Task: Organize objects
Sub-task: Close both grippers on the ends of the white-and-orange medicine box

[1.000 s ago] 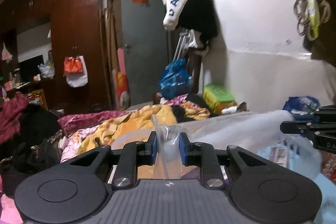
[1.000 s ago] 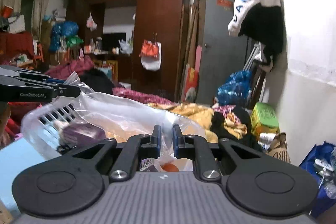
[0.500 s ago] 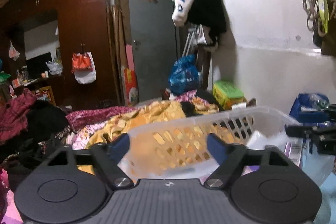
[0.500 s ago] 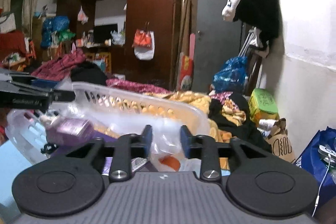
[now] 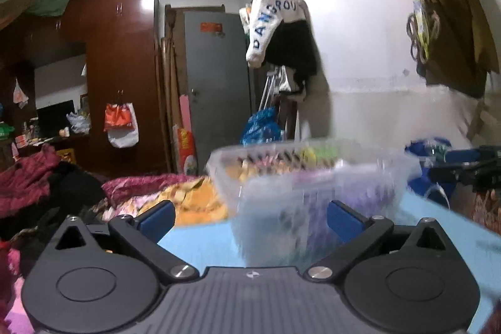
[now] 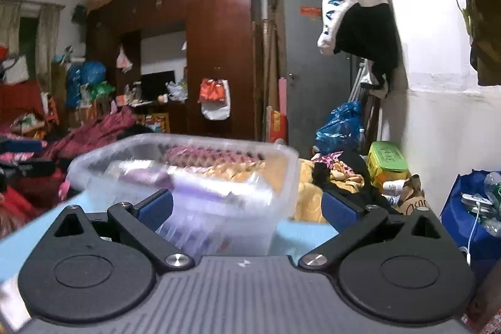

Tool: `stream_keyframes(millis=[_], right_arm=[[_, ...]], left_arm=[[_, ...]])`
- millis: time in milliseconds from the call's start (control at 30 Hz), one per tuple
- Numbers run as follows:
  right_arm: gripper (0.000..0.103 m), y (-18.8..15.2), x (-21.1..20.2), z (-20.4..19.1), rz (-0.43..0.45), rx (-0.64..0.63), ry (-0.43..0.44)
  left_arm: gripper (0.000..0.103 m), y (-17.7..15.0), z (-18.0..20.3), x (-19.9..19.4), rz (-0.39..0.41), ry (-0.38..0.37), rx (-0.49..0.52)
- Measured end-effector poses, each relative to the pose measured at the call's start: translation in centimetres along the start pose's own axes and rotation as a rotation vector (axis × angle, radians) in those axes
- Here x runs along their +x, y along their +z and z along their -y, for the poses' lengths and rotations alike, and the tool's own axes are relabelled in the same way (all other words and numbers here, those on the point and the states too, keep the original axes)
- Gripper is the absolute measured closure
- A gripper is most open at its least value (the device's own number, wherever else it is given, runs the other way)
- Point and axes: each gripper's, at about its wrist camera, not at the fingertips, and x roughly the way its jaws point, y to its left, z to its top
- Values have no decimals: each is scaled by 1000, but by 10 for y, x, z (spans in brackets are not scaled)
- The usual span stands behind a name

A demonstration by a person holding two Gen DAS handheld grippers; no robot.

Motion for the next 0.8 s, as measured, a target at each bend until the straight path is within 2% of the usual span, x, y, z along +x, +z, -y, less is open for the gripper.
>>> stream_keyframes(millis=[100, 300, 467, 667, 800], right_arm=[[0, -10, -7, -6, -19, 28, 25], [0, -23, -16, -25, -15, 2, 4], [0, -40, -20, -35, -16, 45, 28], [0, -84, -36, -62, -20, 92, 150], [0, -92, -37, -86, -12, 28, 201]], left_arm=[[0, -15, -1, -23, -5, -6, -2], [0, -43, -5, -57, 22, 22, -6], [0, -73, -14, -71, 13, -29, -63], [0, -98, 0, -85, 30, -72, -27], [0, -108, 2, -90, 24, -91, -17]])
